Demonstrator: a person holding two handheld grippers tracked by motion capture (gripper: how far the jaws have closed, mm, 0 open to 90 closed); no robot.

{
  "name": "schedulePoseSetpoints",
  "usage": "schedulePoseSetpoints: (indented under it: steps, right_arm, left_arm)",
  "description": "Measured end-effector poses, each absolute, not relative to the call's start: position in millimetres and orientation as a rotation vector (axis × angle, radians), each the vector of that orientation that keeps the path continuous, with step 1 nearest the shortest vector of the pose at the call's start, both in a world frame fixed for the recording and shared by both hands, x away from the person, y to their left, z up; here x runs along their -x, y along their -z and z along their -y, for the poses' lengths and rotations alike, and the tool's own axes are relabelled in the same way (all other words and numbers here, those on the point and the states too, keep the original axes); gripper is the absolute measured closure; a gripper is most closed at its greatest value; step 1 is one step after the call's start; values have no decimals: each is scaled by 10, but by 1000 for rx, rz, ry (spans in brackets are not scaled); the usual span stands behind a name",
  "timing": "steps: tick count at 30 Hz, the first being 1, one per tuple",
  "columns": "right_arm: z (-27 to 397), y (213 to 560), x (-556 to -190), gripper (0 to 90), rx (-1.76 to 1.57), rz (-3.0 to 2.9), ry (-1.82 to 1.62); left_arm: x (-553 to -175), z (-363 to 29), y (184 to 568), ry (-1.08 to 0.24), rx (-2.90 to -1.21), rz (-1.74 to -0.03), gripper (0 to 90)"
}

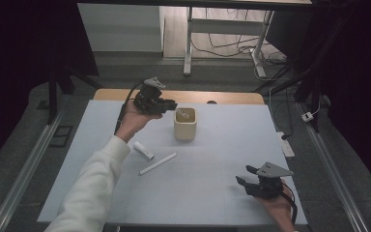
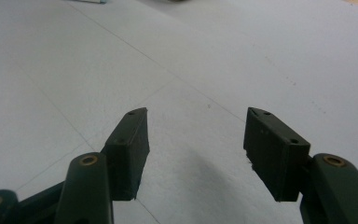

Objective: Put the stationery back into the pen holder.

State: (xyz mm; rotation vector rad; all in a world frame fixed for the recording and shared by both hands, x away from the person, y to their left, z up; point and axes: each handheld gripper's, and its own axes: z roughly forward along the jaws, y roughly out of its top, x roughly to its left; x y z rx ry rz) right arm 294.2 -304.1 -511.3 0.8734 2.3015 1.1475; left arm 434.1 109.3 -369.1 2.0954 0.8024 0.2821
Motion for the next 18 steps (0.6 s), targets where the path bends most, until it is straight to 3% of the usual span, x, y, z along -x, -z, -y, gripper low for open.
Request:
schedulePoseSetpoints:
  steps: [14, 16, 18]
  right_arm:
    - [3037, 5122, -2949, 395, -867, -2311, -1149]
    - [3035, 5123, -2948, 395, -868, -2312, -1145]
    - [3035, 5123, -2947, 395, -867, -2312, -1144]
  left_arm:
    - [-4354, -1044, 3730, -303, -2085, -793, 766]
    - [-4351, -1046, 3727, -325, -2072, -808, 524]
    - [-4331, -1065, 3728, -332, -2058, -799, 426]
